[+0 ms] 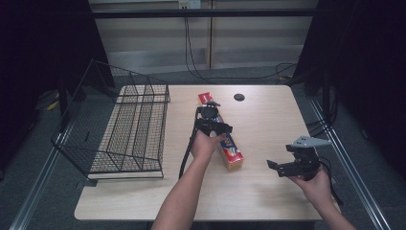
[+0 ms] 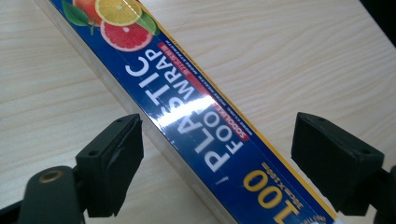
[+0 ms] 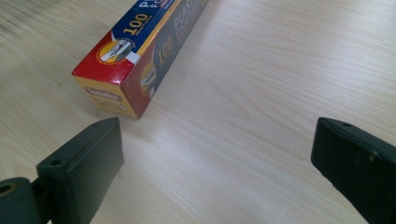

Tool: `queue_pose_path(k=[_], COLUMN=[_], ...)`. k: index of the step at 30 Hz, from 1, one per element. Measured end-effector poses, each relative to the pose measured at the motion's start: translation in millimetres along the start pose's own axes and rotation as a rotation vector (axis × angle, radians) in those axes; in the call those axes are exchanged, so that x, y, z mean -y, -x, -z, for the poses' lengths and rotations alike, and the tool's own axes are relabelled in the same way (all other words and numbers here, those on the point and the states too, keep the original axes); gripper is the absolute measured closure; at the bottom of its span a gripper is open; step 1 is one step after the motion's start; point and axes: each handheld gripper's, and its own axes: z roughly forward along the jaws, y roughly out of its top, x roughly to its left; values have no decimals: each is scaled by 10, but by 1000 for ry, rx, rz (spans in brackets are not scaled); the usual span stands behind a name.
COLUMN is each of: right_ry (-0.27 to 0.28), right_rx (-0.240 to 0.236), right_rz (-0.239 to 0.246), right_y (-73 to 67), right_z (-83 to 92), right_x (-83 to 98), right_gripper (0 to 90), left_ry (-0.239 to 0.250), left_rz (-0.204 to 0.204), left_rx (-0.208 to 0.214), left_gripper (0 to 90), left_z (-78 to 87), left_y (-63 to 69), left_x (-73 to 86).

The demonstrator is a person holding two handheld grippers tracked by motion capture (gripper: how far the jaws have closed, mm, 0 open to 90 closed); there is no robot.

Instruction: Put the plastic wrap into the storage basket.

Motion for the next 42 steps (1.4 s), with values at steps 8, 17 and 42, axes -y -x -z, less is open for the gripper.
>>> queue_pose_path(k=[8, 17, 42], right_ry=[-1, 2, 7], right_rx=[-2, -5, -8], right_rz=[-3, -4, -17], right_y=[8, 16, 74], right_z=[-4, -1, 12], right_x=[-2, -2, 4], right_gripper=[29, 32, 36], left_ry=[-11, -48, -146], left_rz=[9, 16, 86], left_rx=[-39, -82, -64], left_gripper=[172, 170, 228], left_z=[-88, -255, -271], left_y=[-42, -19, -102], left_x=[-62, -60, -32])
